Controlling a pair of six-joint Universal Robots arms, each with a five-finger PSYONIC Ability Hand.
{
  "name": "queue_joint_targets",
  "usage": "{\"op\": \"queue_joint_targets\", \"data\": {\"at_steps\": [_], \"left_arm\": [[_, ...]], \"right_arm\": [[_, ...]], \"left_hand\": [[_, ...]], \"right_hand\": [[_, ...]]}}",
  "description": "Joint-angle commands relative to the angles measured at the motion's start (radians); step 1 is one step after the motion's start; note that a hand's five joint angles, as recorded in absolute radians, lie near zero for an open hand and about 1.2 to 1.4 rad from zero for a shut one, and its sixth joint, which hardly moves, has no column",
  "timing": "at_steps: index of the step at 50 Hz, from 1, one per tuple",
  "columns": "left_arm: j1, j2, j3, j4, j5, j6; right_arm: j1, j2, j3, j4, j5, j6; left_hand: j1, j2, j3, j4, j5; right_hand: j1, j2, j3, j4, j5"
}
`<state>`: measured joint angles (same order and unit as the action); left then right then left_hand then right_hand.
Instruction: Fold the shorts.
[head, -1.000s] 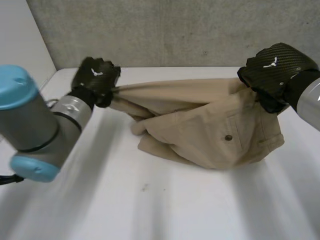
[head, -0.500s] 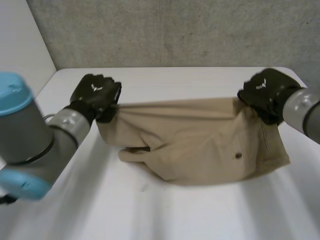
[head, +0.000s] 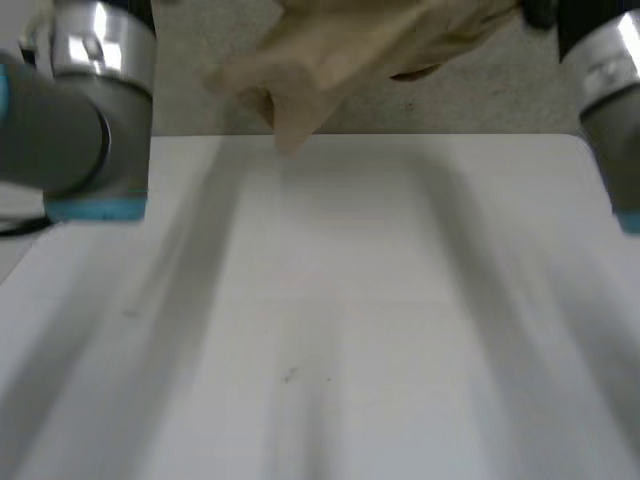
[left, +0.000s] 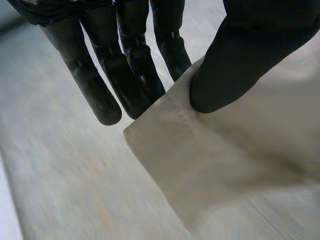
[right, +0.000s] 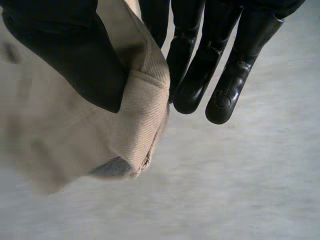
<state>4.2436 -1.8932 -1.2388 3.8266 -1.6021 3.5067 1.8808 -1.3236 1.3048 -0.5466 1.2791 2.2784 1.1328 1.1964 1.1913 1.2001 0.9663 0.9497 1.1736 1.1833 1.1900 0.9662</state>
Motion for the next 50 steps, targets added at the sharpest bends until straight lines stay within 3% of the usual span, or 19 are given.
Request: {"op": "queue_joint_targets", "data": {"at_steps": [1, 11, 20, 24, 28, 29, 30, 31, 32, 34, 36, 38, 42, 43, 50], "left_arm": [[0.001, 0.017, -0.336, -0.067, 0.007, -0.005], [-0.008, 0.019, -0.629, -0.177, 0.002, -0.003], [-0.030, 0.127, -0.737, -0.447, -0.002, -0.017], [-0.042, 0.204, -0.761, -0.547, 0.001, -0.043], [-0.076, 0.261, -0.772, -0.611, 0.002, -0.066], [-0.092, 0.291, -0.774, -0.637, 0.004, -0.072], [-0.100, 0.307, -0.774, -0.650, 0.005, -0.072], [-0.105, 0.321, -0.774, -0.659, 0.005, -0.072], [-0.111, 0.350, -0.771, -0.670, 0.004, -0.068], [-0.111, 0.379, -0.763, -0.670, 0.002, -0.066], [-0.102, 0.414, -0.748, -0.654, 0.005, -0.064], [-0.090, 0.425, -0.726, -0.636, 0.004, -0.063], [-0.039, 0.425, -0.668, -0.587, 0.008, -0.064], [-0.027, 0.424, -0.659, -0.576, 0.010, -0.066], [0.003, 0.338, -0.597, -0.510, 0.019, -0.066]], "right_arm": [[-0.008, 0.001, 0.209, 0.261, -0.037, 0.012], [-0.009, 0.037, 0.381, 0.433, -0.041, -0.005], [-0.046, 0.009, 0.455, 0.563, -0.043, -0.048], [-0.061, -0.071, 0.487, 0.683, -0.053, -0.120], [-0.086, -0.101, 0.508, 0.734, -0.079, -0.167], [-0.106, -0.129, 0.521, 0.758, -0.105, -0.195], [-0.106, -0.129, 0.521, 0.758, -0.106, -0.195], [-0.130, -0.163, 0.527, 0.767, -0.136, -0.209], [-0.156, -0.199, 0.525, 0.772, -0.167, -0.206], [-0.186, -0.235, 0.519, 0.767, -0.204, -0.192], [-0.219, -0.296, 0.496, 0.737, -0.266, -0.115], [-0.226, -0.310, 0.479, 0.711, -0.274, -0.041], [-0.232, -0.313, 0.442, 0.653, -0.268, 0.139], [-0.235, -0.315, 0.424, 0.618, -0.262, 0.253], [-0.246, -0.264, 0.381, 0.605, -0.198, 0.391]], "left_hand": [[0.263, 0.200, 0.205, 0.196, 0.255], [0.263, 0.200, 0.205, 0.196, 0.255], [0.263, 0.200, 0.205, 0.196, 0.255], [0.263, 0.200, 0.205, 0.196, 0.255], [0.212, 0.148, 0.153, 0.144, 0.204], [-0.021, -0.085, -0.080, -0.089, -0.030], [-0.178, -0.241, -0.236, -0.245, -0.186], [-0.313, -0.377, -0.372, -0.380, -0.321], [-0.457, -0.520, -0.515, -0.524, -0.465], [-0.476, -0.539, -0.534, -0.543, -0.484], [-0.520, -0.583, -0.578, -0.587, -0.528], [-0.555, -0.619, -0.614, -0.622, -0.563], [-0.555, -0.619, -0.614, -0.623, -0.563], [-0.552, -0.616, -0.611, -0.620, -0.560], [-0.552, -0.616, -0.611, -0.620, -0.560]], "right_hand": [[0.447, 0.223, 0.213, 0.206, 0.256], [0.447, 0.223, 0.213, 0.206, 0.256], [0.447, 0.223, 0.213, 0.206, 0.256], [0.447, 0.223, 0.213, 0.206, 0.256], [0.100, -0.124, -0.134, -0.140, -0.091], [-0.277, -0.501, -0.510, -0.517, -0.468], [-0.280, -0.504, -0.514, -0.521, -0.471], [-0.600, -0.824, -0.834, -0.840, -0.791], [-0.708, -0.932, -0.942, -0.948, -0.899], [-0.721, -0.945, -0.954, -0.961, -0.912], [-0.735, -0.959, -0.969, -0.976, -0.926], [-0.736, -0.959, -0.969, -0.976, -0.927], [-0.733, -0.957, -0.966, -0.973, -0.924], [-0.736, -0.959, -0.969, -0.976, -0.927], [-0.712, -0.936, -0.946, -0.952, -0.903]]}}
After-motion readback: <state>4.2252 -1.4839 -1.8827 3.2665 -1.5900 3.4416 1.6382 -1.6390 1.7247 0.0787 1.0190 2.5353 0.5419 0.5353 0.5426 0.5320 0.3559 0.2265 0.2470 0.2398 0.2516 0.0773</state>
